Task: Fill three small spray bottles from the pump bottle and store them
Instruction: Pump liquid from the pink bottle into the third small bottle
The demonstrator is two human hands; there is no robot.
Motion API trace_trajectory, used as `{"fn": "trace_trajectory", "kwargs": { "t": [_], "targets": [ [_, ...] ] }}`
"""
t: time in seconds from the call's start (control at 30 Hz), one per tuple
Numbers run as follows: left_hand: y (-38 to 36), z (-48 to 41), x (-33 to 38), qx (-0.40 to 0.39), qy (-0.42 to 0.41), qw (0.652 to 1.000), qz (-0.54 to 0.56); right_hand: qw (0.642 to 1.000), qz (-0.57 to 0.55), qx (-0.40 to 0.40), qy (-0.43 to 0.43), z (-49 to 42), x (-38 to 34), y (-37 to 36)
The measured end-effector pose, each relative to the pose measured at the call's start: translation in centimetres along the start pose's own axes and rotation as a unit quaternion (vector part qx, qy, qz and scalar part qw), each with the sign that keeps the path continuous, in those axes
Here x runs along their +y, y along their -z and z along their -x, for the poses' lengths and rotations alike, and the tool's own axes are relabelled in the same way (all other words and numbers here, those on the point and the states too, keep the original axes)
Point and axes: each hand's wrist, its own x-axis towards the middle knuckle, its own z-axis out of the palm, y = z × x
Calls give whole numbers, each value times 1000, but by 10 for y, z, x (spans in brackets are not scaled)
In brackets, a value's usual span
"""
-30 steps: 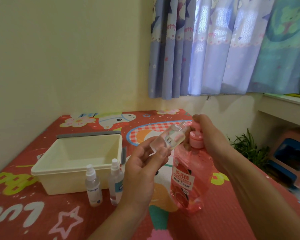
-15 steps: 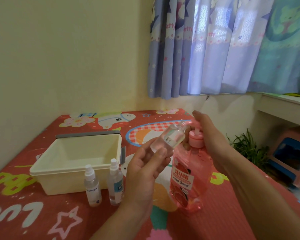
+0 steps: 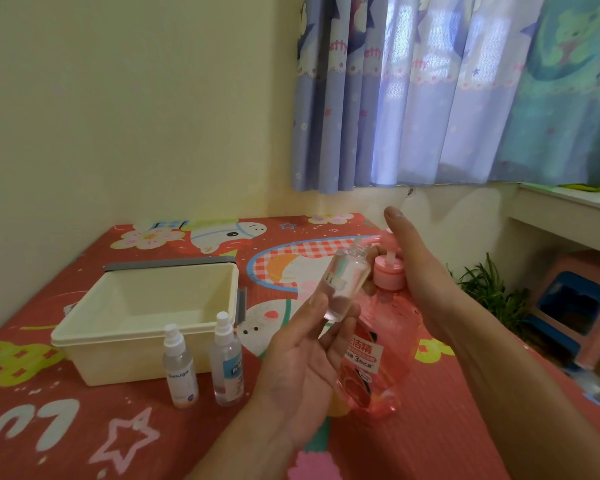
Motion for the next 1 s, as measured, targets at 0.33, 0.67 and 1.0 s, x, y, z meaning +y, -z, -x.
{"fn": "trace_trajectory", "kwargs": {
  "t": [0.33, 0.67, 1.0],
  "targets": [
    [4, 4, 4, -2, 42, 999, 25, 1000, -8, -15, 4, 3, 0, 2],
    [17, 13, 12, 1, 50, 998, 33, 998, 19, 51, 24, 2, 1, 0],
    [23, 17, 18, 1, 40, 999, 32, 951, 143, 159, 221, 16, -9, -11]
  ]
}}
